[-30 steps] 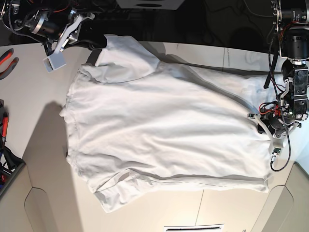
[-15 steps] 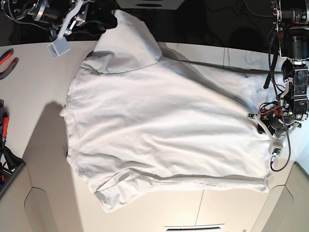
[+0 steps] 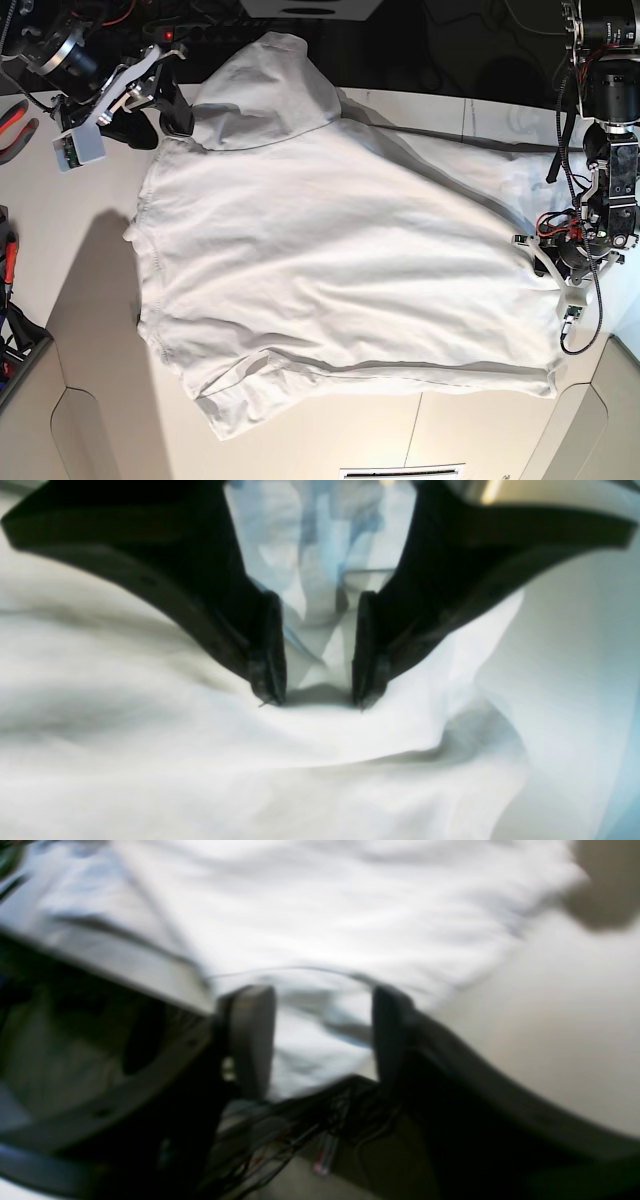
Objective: Layout the t-shirt on the table in an organized manner, then fold the t-shirt properly
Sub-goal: 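Pull the collar corner with the right gripper away from the shirt body, then hold the collar-side corners with both grippers and stretch the shirt flat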
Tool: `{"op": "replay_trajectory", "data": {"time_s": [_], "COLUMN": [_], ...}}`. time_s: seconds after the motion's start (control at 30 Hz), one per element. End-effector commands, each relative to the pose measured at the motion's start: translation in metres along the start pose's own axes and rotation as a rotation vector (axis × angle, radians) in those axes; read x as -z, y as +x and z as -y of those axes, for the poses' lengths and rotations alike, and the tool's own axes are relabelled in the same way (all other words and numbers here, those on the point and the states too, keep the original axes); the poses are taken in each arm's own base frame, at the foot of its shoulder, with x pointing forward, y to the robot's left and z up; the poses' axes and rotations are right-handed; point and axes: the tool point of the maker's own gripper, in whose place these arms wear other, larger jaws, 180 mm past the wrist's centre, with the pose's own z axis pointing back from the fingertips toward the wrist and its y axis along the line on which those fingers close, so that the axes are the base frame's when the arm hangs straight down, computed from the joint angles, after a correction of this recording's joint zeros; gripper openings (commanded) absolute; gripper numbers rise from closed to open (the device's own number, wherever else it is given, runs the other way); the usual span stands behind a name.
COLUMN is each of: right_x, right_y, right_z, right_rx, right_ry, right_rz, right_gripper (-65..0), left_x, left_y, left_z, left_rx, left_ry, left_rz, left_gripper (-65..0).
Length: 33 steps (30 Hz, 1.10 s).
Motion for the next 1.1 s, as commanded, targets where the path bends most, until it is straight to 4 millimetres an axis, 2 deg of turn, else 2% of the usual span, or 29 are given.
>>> {"op": "replay_trajectory", "data": {"time_s": [0.0,0.13,0.3,0.6,0.77,0.93,0.97,1.0,1.07], "right_x": [0.005,0.044,0.077,0.082,0.087,0.094,0.095,0.095,0.094], "right_y": [0.002,-0.021,-0.037,-0.024,-0.037,-0.05,-0.051,-0.049,-0.046], "right_z": [0.008,0.037,0.052,0.068,0.068,0.058,0.056,0.053,0.051], "right_rx": [0.031,0.177,0.298,0.314,0.363,0.42,0.419,0.416,0.428], "right_ry": [-0.011,-0.004,0.023,-0.04,-0.023,0.06,0.074,0.088,0.105], "right_rz": [0.018,-0.044,-0.095,-0.021,-0.044,-0.051,-0.049,-0.042,-0.027], "right_gripper": [-29.9,-28.7,-28.7,-28.8,-28.8,-29.6,-33.8,-40.9,-60.9], "left_x": [-0.004,-0.004,-0.004,-0.004,-0.004,-0.004,-0.004,-0.004,-0.004], "left_y": [0.018,0.018,0.017,0.017,0.017,0.017,0.017,0.017,0.017], "left_z": [-0.011,-0.011,-0.011,-0.011,-0.011,-0.011,-0.011,-0.011,-0.013], "left_rx": [0.005,0.005,0.005,0.005,0.005,0.005,0.005,0.005,-0.003], "left_ry": [0.021,0.02,0.02,0.021,0.021,0.021,0.021,0.021,0.032], "left_rz": [0.046,0.046,0.039,0.036,0.036,0.036,0.036,0.036,0.036], "left_gripper": [-38.9,-38.9,-38.9,-38.9,-38.9,-38.9,-38.9,-38.9,-38.9]}}
